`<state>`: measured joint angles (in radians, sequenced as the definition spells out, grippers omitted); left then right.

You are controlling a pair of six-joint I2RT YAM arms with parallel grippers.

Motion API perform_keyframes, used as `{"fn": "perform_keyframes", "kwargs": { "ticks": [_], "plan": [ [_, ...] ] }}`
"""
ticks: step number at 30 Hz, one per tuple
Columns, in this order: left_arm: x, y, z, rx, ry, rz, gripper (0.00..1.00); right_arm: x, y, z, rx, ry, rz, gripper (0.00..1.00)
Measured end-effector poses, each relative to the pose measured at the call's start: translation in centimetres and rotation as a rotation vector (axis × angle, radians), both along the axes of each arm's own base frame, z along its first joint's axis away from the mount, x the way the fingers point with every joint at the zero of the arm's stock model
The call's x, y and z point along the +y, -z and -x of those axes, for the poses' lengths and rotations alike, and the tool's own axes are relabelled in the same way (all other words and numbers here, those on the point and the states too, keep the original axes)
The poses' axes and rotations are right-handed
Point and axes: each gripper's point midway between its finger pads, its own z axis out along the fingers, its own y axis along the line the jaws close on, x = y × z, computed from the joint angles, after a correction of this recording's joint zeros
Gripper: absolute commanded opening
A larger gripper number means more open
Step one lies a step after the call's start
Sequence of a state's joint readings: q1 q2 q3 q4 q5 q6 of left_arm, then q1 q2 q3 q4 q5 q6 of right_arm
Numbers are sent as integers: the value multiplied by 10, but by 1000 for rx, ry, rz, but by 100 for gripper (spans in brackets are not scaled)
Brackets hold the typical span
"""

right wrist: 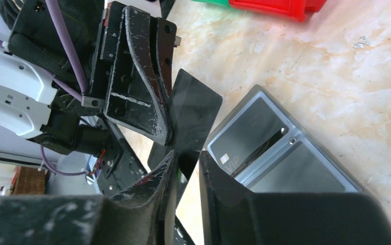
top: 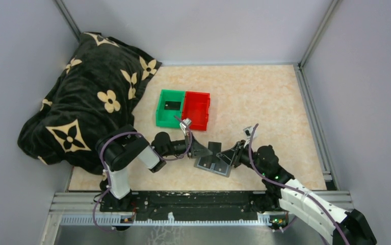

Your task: Take the credit cards out of the card holder

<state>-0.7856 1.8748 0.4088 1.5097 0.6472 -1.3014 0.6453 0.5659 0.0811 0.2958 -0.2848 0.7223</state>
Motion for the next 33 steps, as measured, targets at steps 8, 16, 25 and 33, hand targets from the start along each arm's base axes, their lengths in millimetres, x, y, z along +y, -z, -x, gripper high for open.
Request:
{"fn": "perform_keyframes", "kwargs": {
  "ticks": [8,16,25,33],
  "plan": [
    [0,-1,-2,4,-4,4,53,6,-12,0,-31,-26,-41,0],
    [51,-5,-23,7,-153,-7,59,9,-45,-40,-79,66,79,0],
    [81,-65,-21,-241,-259,77,56,43,-76,-140,-63,211,245,0],
    [110,-95,-38,-446,-483,-74,54,79,-68,-215,24,291,344,0]
  ]
}}
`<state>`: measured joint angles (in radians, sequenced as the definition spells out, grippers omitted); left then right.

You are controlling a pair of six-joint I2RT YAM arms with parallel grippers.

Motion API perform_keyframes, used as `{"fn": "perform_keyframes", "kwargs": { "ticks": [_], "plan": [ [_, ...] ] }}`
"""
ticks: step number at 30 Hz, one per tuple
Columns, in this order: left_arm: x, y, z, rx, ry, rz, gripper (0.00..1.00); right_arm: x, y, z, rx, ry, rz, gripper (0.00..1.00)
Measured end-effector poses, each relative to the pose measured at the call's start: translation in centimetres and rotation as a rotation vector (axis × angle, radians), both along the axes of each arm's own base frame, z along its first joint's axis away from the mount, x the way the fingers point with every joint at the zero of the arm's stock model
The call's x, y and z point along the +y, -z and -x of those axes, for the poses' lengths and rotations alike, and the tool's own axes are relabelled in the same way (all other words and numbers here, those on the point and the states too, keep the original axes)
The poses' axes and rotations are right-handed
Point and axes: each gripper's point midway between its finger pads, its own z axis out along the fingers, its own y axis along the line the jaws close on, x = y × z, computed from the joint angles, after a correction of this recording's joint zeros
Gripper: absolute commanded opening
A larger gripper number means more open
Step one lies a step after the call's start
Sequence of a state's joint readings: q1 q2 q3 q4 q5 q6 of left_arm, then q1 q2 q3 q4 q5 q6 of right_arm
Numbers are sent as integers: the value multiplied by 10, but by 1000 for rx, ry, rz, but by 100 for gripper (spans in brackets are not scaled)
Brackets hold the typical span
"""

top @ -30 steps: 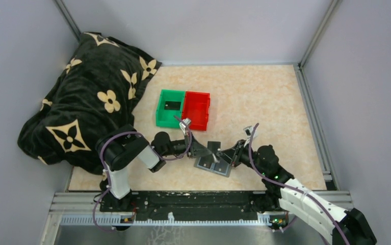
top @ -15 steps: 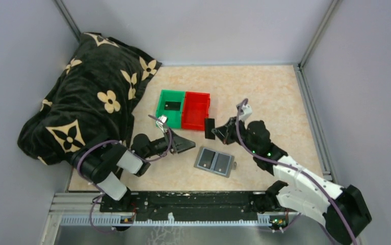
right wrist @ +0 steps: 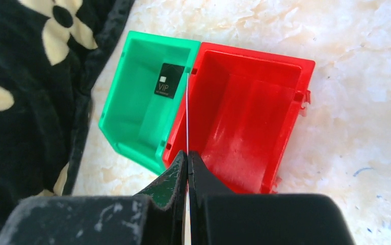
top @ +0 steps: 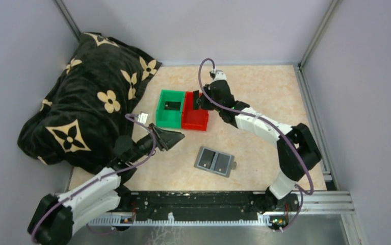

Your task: Take the credit cards out of the card holder

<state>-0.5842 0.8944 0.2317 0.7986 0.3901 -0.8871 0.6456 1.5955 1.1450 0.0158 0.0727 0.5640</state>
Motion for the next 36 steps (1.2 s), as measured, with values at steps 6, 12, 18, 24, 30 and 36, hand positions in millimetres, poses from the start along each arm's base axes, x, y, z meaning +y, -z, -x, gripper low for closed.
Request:
{"fn": "perform_keyframes", "kwargs": {
  "ticks": [6,12,18,24,30,36],
  "plan": [
    [17,10,-6,-6,-107,-100,54,14,45,-18,101,26,36,0],
    [22,39,-7,56,-130,-165,54,18,82,-18,181,37,65,0],
    [22,56,-8,97,-128,-205,54,34,94,-34,196,36,61,0],
    [21,66,-9,121,-124,-233,54,41,96,-44,188,39,60,18],
    [20,70,-8,130,-116,-241,54,36,91,-46,156,44,75,27],
    [19,74,-8,142,-107,-250,54,16,62,-26,101,44,73,28]
  ]
}}
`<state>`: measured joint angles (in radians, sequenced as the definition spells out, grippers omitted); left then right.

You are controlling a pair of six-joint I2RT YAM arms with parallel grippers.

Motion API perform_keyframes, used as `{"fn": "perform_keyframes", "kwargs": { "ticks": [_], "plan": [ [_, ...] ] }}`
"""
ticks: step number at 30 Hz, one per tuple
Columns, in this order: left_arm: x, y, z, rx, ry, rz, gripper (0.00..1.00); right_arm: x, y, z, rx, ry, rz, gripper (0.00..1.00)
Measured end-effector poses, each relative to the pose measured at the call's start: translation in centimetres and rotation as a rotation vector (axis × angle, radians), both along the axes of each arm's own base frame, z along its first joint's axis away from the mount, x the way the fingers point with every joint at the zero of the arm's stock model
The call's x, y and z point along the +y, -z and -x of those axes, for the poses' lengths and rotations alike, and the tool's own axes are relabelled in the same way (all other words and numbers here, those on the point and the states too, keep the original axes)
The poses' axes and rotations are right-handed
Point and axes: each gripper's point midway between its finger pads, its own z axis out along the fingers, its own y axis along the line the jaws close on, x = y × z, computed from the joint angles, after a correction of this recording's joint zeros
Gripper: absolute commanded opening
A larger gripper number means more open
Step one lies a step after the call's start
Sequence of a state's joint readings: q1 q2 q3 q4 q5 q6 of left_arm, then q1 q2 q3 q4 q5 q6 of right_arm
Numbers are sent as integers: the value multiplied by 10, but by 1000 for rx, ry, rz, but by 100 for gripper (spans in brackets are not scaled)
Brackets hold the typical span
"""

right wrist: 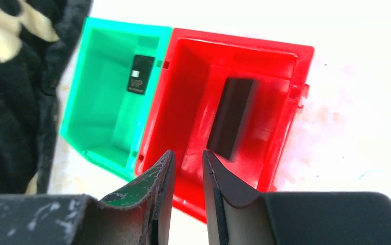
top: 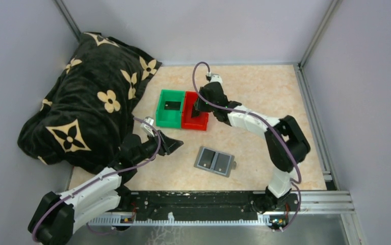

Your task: Take the credit cards out of the card holder

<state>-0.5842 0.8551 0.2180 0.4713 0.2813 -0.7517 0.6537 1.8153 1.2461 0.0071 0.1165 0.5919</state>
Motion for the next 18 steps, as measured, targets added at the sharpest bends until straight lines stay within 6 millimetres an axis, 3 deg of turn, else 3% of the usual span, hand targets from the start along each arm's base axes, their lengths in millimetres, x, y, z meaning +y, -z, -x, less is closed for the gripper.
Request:
{"fn": "perform_keyframes", "kwargs": {
  "ticks": [6,10,12,15,16,18],
  "plan": [
    [-3,9,0,25,15,-14,54,-18,-72,20,-142,-12,-63,24],
    [-7,13,-2,39,28,-20,55,-35,-101,41,-215,-21,-101,19],
    [-10,14,-3,43,34,-23,52,-44,-99,52,-221,-18,-99,19],
    [-23,19,-1,55,69,-45,47,-68,-72,77,-192,2,-66,18],
    [-29,21,0,60,85,-56,43,-78,-55,87,-167,13,-41,18],
    [-41,25,3,66,116,-77,23,-94,-25,105,-112,22,0,18]
  ]
}}
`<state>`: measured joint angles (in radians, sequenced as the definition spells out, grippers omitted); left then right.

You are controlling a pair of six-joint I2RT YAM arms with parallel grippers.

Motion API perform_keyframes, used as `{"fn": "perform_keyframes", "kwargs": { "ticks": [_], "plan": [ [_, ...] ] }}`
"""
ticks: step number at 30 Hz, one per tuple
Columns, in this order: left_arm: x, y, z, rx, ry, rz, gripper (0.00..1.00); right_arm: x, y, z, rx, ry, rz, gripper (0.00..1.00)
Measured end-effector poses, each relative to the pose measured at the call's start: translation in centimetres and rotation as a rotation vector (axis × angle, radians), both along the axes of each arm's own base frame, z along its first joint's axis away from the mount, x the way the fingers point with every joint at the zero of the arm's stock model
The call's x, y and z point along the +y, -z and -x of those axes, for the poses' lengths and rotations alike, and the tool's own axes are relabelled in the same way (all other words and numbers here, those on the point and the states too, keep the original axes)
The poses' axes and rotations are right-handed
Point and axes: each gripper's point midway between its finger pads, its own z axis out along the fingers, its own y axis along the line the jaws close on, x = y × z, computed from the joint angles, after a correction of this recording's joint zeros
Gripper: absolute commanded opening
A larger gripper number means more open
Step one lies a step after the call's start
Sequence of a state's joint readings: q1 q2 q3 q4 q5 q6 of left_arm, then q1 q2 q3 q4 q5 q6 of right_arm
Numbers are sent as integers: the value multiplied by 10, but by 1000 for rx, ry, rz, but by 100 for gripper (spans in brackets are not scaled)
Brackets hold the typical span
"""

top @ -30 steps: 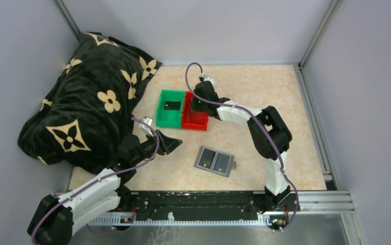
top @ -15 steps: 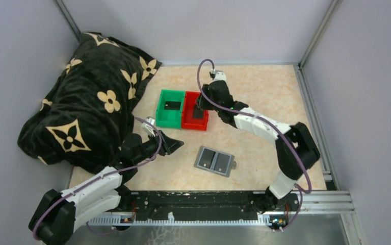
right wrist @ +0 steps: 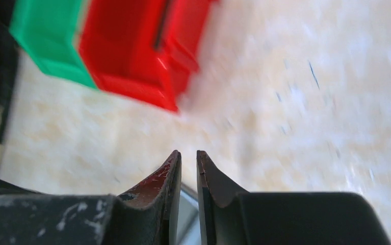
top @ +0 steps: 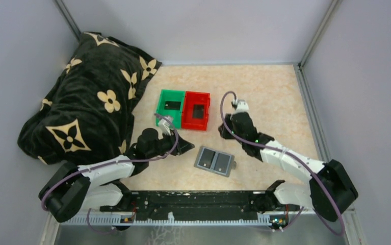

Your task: Take the credit cards out of the card holder

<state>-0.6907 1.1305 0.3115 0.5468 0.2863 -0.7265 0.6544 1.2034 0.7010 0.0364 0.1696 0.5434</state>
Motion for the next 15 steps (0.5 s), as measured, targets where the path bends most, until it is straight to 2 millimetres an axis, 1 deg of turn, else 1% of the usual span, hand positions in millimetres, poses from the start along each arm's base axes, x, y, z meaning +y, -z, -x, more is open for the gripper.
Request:
{"fn": "perform_keyframes", "kwargs": {
  "ticks": [1,2,4,6,8,9,10,11,13,15],
  "plan": [
    [-7,2,1,1,16,-14,7,-9,20,13,43,4,22,18],
    [-13,3,1,5,29,-19,0,-15,34,22,72,4,37,18],
    [-24,6,1,2,55,-31,0,-28,64,48,132,1,80,17],
    [-30,11,1,10,72,-37,0,-31,77,73,155,-25,116,17],
    [-33,21,1,30,79,-47,0,-23,75,95,146,-80,122,17],
    [-33,27,1,45,82,-57,0,-18,71,102,135,-103,112,17],
    [-33,34,2,61,83,-66,2,-13,64,109,120,-126,95,17],
    [-33,40,2,78,83,-76,8,-6,56,117,96,-154,69,17],
    [-32,51,3,109,80,-95,20,3,47,132,73,-194,23,17],
    [-32,54,2,112,75,-100,30,7,49,145,78,-223,1,15]
  ]
}}
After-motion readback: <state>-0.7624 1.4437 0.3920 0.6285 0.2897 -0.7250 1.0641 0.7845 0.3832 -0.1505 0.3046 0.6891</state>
